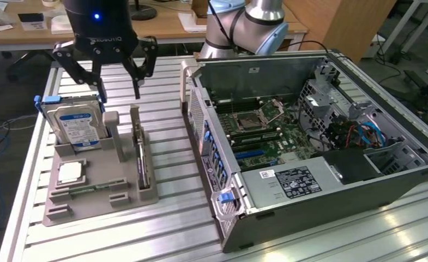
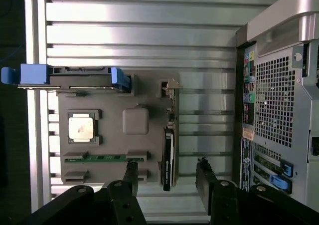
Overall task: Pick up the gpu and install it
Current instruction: 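Pick up the gpu and move the gpu toward the slot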
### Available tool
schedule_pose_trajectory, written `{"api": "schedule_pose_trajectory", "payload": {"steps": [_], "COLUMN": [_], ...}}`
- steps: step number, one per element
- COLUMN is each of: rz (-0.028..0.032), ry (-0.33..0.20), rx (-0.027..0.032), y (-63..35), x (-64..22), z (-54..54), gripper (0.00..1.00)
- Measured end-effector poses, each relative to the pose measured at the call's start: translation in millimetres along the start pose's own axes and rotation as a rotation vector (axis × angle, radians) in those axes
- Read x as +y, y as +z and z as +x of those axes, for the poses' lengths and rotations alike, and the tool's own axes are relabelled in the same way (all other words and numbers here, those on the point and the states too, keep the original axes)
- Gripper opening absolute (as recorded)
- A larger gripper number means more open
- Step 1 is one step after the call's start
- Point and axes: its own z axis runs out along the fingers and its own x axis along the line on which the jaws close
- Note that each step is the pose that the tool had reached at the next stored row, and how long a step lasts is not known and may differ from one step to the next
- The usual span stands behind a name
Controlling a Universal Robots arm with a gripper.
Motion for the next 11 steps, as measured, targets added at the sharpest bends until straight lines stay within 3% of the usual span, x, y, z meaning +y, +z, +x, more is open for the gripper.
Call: {"api": "schedule_pose_trajectory", "payload": {"steps": [11], "rz": [0.0027], "ry": [0.005], "rx": [0.0], "y": [15.0], "x": [-1.7], "z": [0.5], "gripper": [0.59]}}
